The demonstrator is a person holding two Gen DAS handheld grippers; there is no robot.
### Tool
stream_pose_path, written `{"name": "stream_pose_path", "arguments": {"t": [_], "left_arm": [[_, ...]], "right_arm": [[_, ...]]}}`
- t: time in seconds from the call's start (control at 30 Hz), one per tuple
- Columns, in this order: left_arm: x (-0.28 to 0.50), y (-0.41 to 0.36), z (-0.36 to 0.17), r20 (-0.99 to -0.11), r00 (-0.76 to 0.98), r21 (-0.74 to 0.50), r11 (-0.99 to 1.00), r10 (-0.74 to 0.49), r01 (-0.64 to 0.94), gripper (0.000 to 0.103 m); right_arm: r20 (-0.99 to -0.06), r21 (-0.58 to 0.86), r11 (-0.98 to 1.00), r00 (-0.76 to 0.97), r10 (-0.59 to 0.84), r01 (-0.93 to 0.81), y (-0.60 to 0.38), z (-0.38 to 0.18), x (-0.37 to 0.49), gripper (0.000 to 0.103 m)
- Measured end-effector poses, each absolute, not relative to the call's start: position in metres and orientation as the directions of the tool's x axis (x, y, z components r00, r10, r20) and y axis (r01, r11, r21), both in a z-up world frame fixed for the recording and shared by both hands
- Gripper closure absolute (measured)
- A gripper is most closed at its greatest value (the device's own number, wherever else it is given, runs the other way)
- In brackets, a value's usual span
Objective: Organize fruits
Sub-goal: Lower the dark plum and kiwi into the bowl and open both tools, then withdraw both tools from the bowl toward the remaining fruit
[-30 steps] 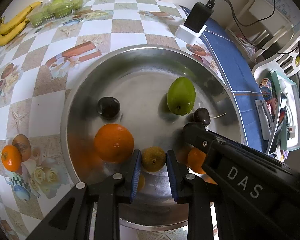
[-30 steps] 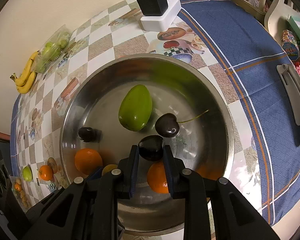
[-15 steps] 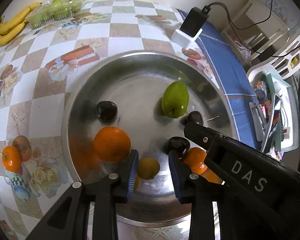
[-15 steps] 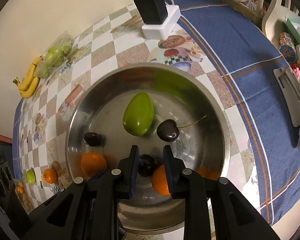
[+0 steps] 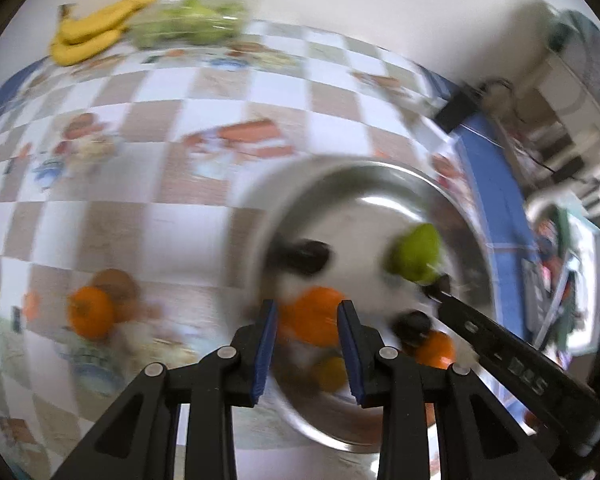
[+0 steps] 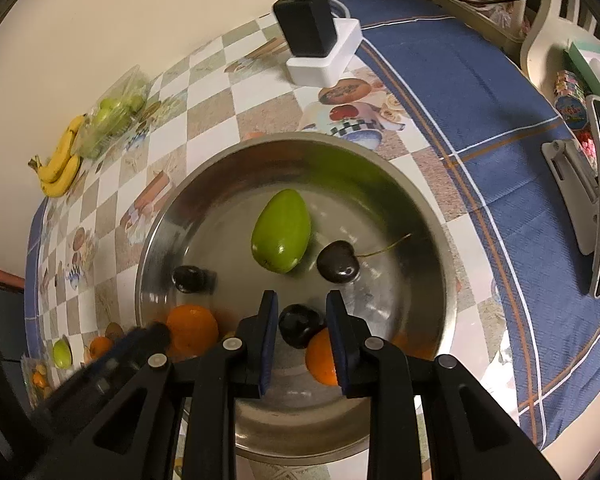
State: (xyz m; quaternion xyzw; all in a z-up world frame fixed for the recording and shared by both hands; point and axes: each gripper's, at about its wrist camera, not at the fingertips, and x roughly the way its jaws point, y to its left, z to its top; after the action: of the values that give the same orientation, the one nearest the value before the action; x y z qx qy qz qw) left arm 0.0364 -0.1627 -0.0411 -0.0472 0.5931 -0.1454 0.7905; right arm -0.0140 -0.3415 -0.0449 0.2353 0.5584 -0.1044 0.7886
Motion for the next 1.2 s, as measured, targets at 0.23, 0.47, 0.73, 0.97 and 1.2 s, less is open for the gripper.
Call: {"name": "stream_pose_path", "arguments": {"t": [0.23,0.47,0.73,0.97,1.2], "left_arm": [[0.054,-0.121,-0.045,-0.943,0.287,-0.157,0.986,-0.168,0.06,0.052],[0.057,-0.099,-0.046,-0.945,0.304,-0.113,0.993,-0.116,0.027,0.027],[0.062,-0.087,-0.048,-0.943,0.325,-0.071,0.997,-0.078,0.031,0.0],[0.066,-0.077,-0.05,-0.94,0.333,-0.055,0.998,-0.066,0.042,0.0],[0.069,-0.07,-0.049,-0.938,0.341,-0.052,0.997,-0.068,0.056,0.0]], "right_arm": [[-0.939,0.211,0.901,0.334,0.08,0.379,-0.323,-0.047,-0.006,0.07],[-0.941,0.178,0.917,0.333,0.053,0.358,-0.311,-0.047,0.0,0.042],[-0.938,0.151,0.931,0.346,0.029,0.332,-0.299,-0.047,0.006,0.019],[-0.931,0.126,0.933,0.366,-0.007,0.337,-0.293,-0.046,0.01,0.002],[-0.927,0.115,0.934,0.375,-0.02,0.337,-0.285,-0.045,0.013,0.001]]}}
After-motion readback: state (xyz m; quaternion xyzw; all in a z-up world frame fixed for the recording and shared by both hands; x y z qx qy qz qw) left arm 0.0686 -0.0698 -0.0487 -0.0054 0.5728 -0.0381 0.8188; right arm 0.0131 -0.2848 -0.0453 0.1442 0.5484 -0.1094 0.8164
